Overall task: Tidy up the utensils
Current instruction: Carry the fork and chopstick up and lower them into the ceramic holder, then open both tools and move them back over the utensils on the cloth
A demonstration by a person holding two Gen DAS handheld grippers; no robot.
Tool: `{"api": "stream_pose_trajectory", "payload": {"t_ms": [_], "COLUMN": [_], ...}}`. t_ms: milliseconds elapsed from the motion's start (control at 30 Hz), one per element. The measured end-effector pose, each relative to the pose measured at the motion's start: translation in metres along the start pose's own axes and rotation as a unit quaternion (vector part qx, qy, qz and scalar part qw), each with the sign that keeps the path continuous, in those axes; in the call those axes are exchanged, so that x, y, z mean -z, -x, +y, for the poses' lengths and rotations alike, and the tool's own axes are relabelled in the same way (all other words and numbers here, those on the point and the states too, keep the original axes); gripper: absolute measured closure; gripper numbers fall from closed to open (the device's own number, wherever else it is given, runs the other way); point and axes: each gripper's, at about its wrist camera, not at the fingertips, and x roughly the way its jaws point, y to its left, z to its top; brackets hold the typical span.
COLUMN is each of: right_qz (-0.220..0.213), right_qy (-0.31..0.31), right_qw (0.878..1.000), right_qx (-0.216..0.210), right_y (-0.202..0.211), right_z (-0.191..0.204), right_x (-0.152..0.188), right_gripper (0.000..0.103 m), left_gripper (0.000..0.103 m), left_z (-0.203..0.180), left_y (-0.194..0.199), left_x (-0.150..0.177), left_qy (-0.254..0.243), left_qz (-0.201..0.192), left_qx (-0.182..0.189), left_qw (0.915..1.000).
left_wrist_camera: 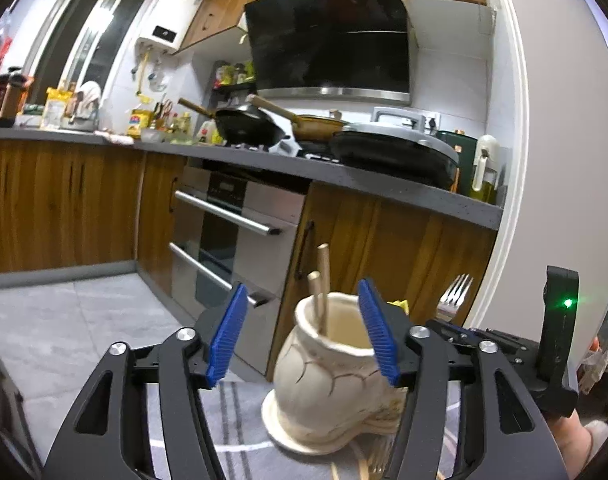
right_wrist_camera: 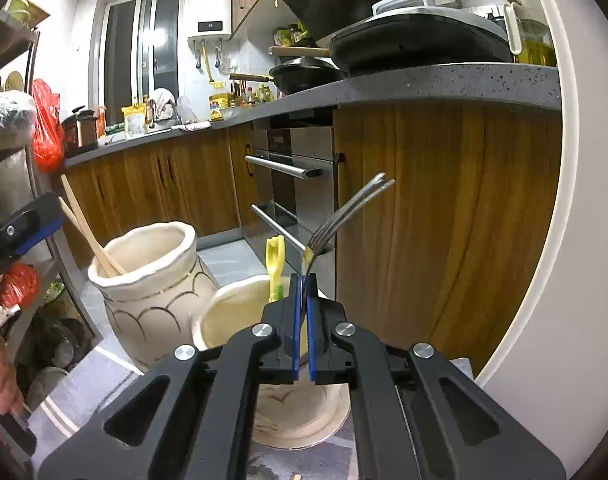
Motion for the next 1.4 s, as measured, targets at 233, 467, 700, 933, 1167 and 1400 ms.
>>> {"api": "stream_pose_trajectory", "payload": {"t_ms": [233, 467, 700, 933, 1167, 1400], "right_qz": [0.009, 0.011, 0.016, 0.002, -0.017, -0.011], "right_qy": [-0.019, -0.025, -0.027, -0.035, -0.036, -0.025], "right_qw": [1.0, 1.0, 0.999, 0.999, 0.998, 0.999], "right_qx": [0.009, 0.016, 0.012, 0.024, 0.041, 0.029], "right_y": [-0.002, -0.001, 0.008, 0.038, 0.069, 0.087], "right_z": [-0.006, -0.009, -0.008, -0.011, -0.008, -0.005], "right_x": [0.002, 0.003, 0.005, 0.011, 0.029, 0.053], "right_gripper": [0.099, 0.085, 0.046, 0.005, 0.005, 0.005], "left_gripper": [0.039, 0.038, 0.034, 0.014, 0.006, 0.005], "left_z": [0.007, 0.008, 0.009, 0.008, 0.0, -0.021], "left_y": [0.007, 0.009, 0.017, 0.035, 0.046, 0.043], "left_x": [0.005, 0.006, 0.011, 0.02, 0.037, 0.059], "left_qy": [0.003, 0.0, -0.009, -0.028, -0.056, -0.1], "left_qz": [0.008, 0.008, 0.009, 0.007, 0.011, 0.056], "left_qx": [-0.003, -0.005, -0.009, -0.026, -0.064, -0.06], "left_qw": [1.0, 1.0, 0.9999, 0.9993, 0.9963, 0.9916]}}
